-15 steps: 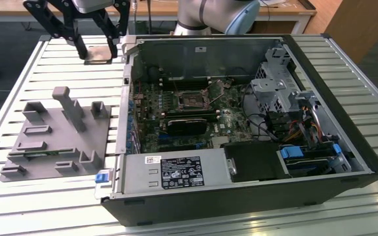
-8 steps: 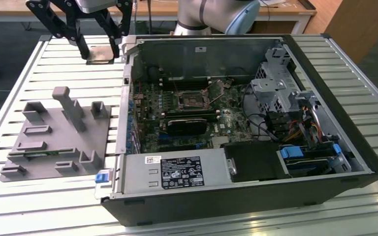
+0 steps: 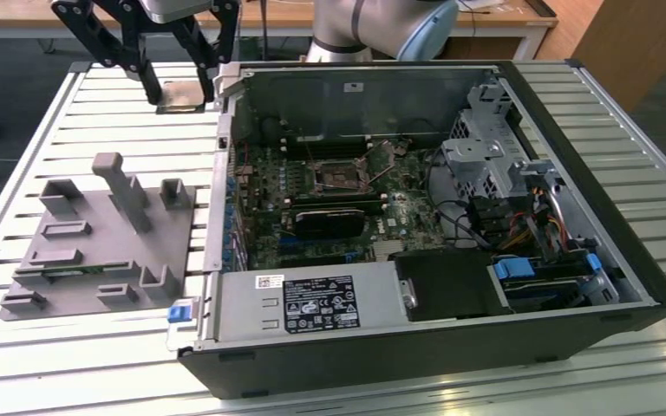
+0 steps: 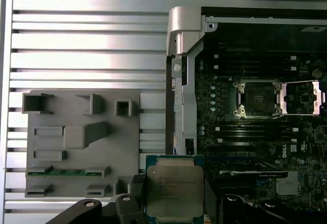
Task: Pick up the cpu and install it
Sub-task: 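Pick up the cpu and move it towards the insertion slot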
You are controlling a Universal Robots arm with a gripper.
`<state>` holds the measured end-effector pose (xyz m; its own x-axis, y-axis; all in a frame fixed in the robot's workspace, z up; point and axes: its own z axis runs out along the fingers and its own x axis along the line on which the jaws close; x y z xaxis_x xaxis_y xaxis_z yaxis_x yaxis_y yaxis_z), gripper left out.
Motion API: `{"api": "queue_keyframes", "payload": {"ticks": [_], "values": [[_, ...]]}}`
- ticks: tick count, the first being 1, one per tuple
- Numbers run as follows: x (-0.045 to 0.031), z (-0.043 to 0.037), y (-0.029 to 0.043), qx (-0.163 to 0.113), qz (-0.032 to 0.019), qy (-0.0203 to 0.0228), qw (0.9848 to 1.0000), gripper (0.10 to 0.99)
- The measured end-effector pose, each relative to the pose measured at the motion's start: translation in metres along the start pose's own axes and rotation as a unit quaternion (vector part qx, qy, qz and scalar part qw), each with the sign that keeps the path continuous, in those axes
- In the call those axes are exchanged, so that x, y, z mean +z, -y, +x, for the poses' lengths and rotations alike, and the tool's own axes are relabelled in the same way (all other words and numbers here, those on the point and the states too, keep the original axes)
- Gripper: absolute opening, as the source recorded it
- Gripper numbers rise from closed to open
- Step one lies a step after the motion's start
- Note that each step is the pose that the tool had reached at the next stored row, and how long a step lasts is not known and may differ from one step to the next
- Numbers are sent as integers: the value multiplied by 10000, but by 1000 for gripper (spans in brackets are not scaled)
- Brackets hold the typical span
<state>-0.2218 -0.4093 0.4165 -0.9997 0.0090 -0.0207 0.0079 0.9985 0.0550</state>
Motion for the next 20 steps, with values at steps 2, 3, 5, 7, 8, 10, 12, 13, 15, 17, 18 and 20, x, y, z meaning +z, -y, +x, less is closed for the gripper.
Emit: {"api": "queue_keyframes", "payload": {"ticks": [2,3,5,7,8,10,12,13,15,17,18,20], "values": [[0,-10,0,0,0,-1,10000,545],[0,-14,0,0,0,0,10000,545],[0,-26,0,0,0,0,10000,545],[1,-42,0,0,0,0,10000,545],[1,-50,0,0,0,0,10000,545],[2,-70,0,0,0,0,10000,545],[2,-93,-1,0,0,0,10000,545],[2,-106,-1,0,0,0,10000,545],[3,-131,-2,0,0,0,10000,545],[3,-153,-4,0,0,0,10000,545],[4,-164,-4,0,0,0,10000,545],[4,-183,-6,0,0,0,10000,545]]}}
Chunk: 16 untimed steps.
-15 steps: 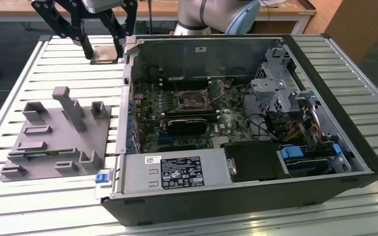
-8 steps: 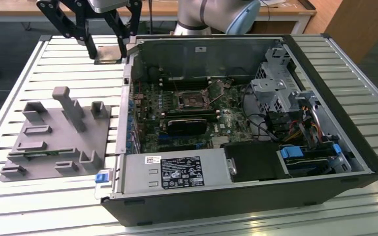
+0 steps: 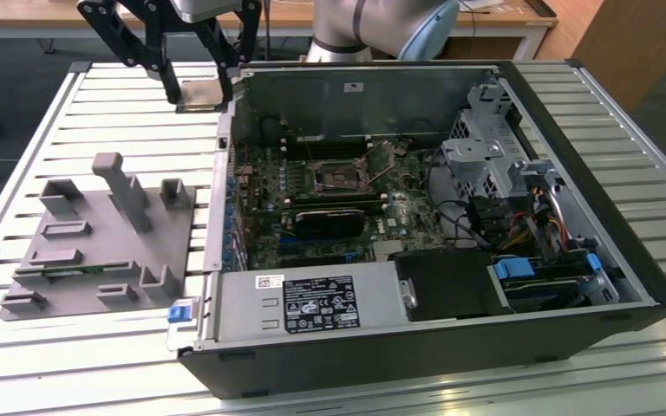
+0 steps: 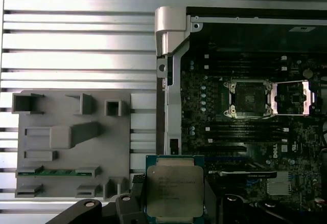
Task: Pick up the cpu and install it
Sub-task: 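Pick up the cpu and move it towards the insertion slot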
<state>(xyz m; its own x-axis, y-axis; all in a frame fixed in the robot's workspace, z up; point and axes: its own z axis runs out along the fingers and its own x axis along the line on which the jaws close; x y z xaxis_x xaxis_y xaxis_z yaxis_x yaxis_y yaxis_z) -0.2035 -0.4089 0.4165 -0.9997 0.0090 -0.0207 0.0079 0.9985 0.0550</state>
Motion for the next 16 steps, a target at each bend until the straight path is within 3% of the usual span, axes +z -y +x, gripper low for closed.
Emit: {"api": "queue_keyframes", "payload": {"ticks": [16], "values": [[2,-90,-12,0,0,0,10000,545]]}}
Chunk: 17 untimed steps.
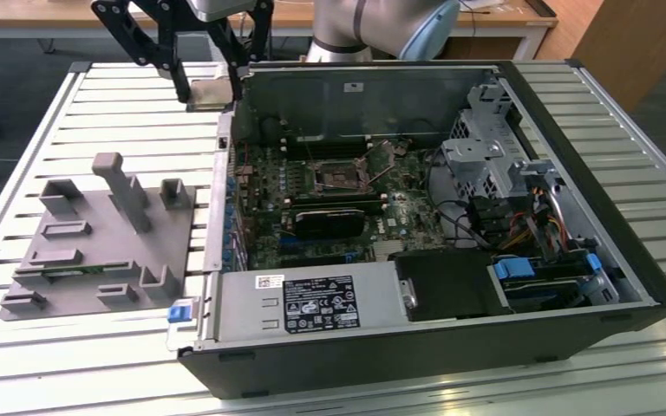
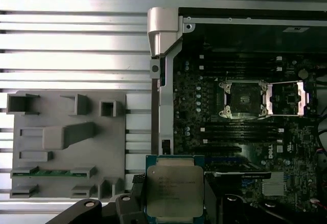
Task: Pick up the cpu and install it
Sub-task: 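Pick up the cpu and move it towards the insertion slot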
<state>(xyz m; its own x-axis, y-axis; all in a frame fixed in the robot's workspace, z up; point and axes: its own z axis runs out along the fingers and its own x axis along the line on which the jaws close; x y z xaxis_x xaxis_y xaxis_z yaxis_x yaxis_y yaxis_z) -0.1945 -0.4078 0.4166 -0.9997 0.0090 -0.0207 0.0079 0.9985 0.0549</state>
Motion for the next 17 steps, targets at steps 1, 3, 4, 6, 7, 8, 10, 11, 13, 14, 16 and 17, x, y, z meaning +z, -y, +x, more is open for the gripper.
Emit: {"api": "queue_keyframes", "payload": {"ticks": [1,3,4,6,7,8,10,11,13,14,16,17], "values": [[0,-2,-1,0,0,0,10000,545],[0,-9,-2,0,0,0,10000,545],[1,-14,-3,0,0,0,10000,545],[1,-23,-4,0,0,0,10000,545],[1,-28,-5,0,0,0,10000,545],[1,-32,-6,0,0,0,10000,545],[1,-40,-7,0,0,0,10000,545],[1,-44,-8,0,0,0,10000,545],[2,-53,-9,0,0,0,10000,545],[2,-58,-10,0,0,0,10000,545],[2,-70,-11,0,0,0,10000,545],[2,-75,-12,0,0,0,10000,545]]}}
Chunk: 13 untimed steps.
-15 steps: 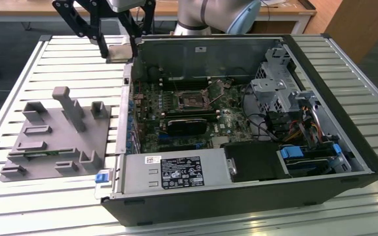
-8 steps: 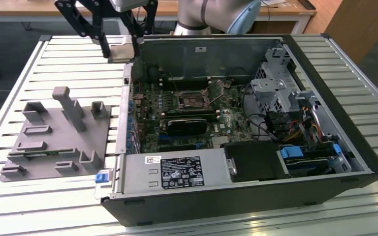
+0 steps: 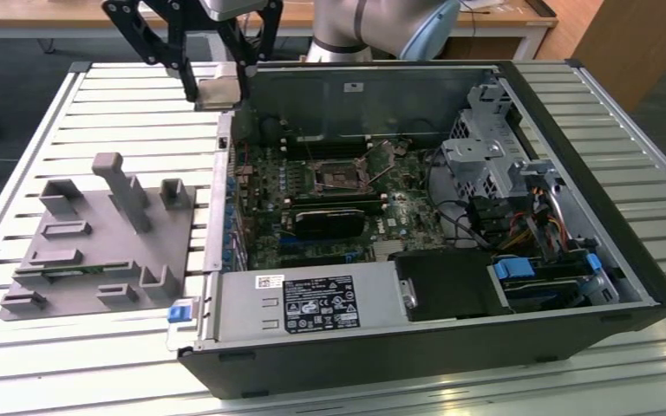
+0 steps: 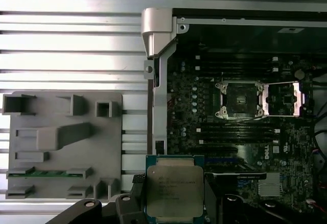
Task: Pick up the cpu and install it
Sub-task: 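Pick up the cpu and move it towards the insertion slot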
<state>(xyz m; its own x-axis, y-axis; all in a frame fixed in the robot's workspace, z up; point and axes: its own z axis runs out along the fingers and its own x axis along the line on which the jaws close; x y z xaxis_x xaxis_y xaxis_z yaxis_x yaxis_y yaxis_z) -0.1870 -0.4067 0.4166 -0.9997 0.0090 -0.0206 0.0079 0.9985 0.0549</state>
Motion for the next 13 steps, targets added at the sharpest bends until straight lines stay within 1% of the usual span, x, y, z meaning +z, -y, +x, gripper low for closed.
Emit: {"api": "queue_keyframes", "payload": {"ticks": [6,9,13], "values": [[2,-37,-10,0,0,0,10000,545],[3,-59,-27,0,0,0,10000,545],[6,-113,-63,0,0,0,10000,545]]}}
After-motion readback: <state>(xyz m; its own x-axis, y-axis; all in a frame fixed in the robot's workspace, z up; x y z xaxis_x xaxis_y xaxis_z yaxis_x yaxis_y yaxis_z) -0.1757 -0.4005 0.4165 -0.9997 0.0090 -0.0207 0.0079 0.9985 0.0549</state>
